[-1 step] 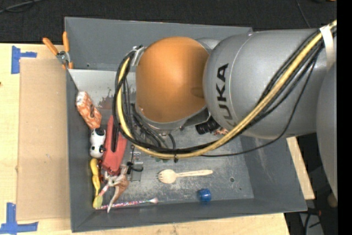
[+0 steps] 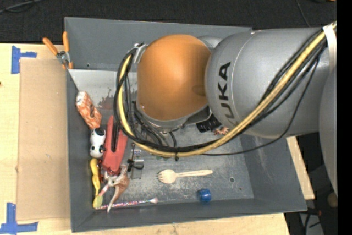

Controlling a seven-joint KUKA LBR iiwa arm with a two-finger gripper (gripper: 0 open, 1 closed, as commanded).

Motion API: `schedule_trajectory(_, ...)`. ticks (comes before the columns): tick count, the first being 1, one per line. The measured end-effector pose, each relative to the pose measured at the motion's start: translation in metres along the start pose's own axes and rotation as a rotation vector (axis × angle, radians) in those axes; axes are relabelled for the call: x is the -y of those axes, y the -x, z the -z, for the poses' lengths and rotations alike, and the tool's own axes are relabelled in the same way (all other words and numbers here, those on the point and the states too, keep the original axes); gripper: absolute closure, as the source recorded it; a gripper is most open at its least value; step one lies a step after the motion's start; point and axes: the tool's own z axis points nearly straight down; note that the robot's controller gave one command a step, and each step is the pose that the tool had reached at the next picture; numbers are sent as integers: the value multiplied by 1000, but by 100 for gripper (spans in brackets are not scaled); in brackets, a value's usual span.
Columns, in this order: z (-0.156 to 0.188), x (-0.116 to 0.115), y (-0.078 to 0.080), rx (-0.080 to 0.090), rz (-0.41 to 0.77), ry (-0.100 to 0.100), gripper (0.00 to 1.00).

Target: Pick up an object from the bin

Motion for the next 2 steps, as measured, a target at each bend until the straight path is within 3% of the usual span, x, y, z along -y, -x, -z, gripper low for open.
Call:
schedule_trajectory(1,-68,21,-21,0,-12,1,0)
schedule_trajectory(2,-112,60,-21,9,193,3,0)
